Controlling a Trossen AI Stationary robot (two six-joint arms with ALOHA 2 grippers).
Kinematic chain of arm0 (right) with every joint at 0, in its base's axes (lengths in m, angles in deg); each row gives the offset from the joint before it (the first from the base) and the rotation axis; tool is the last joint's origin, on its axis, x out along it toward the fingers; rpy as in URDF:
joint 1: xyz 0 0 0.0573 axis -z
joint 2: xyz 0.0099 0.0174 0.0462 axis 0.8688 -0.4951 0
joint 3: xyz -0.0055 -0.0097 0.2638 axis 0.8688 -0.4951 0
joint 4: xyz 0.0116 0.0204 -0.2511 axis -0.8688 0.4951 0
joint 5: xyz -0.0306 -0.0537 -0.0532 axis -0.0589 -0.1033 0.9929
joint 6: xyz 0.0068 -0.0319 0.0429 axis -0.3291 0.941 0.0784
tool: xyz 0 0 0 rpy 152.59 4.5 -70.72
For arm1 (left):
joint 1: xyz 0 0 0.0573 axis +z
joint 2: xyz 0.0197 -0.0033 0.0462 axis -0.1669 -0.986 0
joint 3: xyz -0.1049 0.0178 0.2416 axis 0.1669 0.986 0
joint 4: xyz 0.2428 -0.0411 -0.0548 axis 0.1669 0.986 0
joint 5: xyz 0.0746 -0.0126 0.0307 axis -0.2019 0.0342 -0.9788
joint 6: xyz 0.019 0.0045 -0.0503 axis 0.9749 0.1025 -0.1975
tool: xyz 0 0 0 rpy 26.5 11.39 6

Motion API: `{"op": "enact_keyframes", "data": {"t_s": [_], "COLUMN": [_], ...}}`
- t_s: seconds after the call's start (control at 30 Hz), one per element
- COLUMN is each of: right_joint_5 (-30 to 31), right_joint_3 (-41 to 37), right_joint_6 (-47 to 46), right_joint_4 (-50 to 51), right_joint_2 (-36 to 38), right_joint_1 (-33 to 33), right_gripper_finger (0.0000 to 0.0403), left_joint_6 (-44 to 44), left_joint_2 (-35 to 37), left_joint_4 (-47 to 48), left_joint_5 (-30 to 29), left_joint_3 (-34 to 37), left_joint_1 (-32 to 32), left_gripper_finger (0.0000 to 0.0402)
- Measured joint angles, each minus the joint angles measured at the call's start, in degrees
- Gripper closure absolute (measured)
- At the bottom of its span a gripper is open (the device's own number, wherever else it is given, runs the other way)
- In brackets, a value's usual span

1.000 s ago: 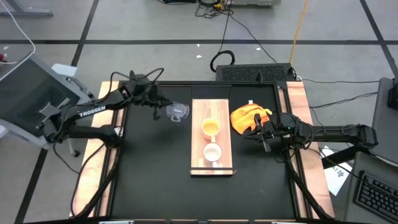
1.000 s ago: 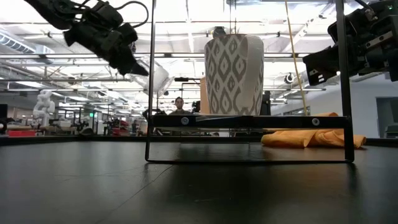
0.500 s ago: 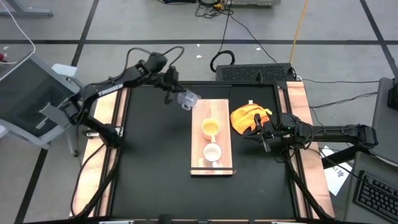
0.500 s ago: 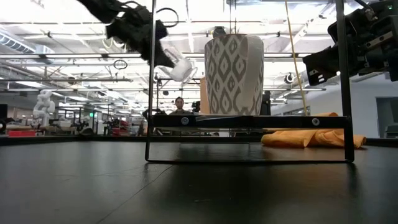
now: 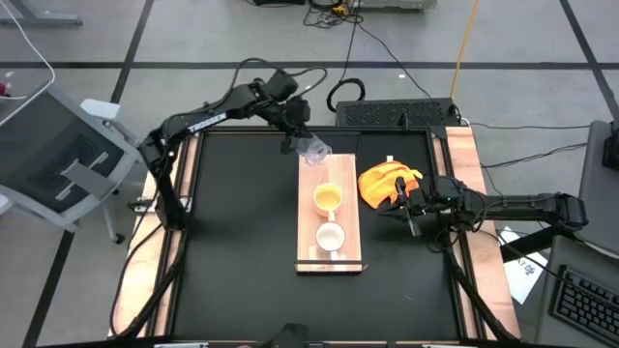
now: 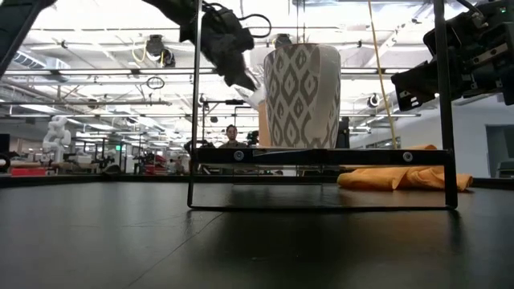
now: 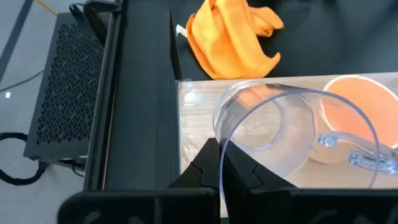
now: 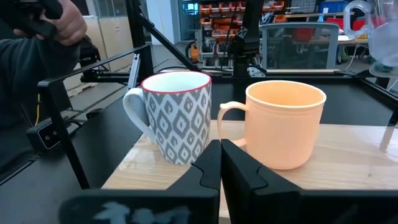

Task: Stack small to large cups/mugs on shelf
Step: Put the transparent cup on the shelf

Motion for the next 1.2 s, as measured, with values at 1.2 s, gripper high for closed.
{"op": "enact_keyframes", "data": {"t_s": [1.2], "right_joint_5": [0.0], "right_joint_3": [0.0], "right_joint_6": [0.9], "right_joint_4": [0.6], "right_joint_2": [-0.6], "right_joint_1": [0.0], "right_gripper_finger": [0.0403], "left_joint_6": [4.1], "left_joint_2": [-13.9], "left_joint_4": [15.2], "left_joint_5": [-14.0], "left_joint_3": [-19.6], "left_joint_1": [-6.1], "left_gripper_finger": [0.0401]}}
